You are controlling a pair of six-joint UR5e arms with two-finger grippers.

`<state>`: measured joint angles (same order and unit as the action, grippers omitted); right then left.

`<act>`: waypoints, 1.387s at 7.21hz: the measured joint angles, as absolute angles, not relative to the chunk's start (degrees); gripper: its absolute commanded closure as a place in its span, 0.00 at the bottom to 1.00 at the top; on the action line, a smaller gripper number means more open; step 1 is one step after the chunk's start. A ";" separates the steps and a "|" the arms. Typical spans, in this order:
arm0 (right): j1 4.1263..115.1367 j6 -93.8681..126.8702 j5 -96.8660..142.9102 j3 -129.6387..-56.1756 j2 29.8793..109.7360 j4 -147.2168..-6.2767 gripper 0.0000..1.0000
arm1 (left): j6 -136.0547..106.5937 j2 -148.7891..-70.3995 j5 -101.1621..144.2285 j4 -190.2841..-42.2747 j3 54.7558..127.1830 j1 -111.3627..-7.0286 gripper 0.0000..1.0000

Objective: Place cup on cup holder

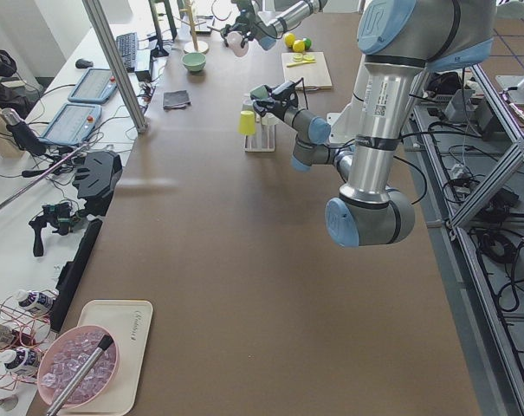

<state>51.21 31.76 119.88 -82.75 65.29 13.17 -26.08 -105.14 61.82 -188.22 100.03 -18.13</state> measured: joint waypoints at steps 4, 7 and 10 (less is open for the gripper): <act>50.49 30.69 119.50 -81.56 64.85 21.47 1.00 | -25.94 -108.58 58.26 -188.01 97.04 -15.39 1.00; 49.56 30.48 119.67 -77.99 60.74 21.48 1.00 | -25.93 -110.61 57.50 -187.89 94.25 -15.24 1.00; 47.59 30.03 119.14 -72.08 55.42 21.52 1.00 | -25.93 -111.12 57.47 -187.88 93.41 -15.22 1.00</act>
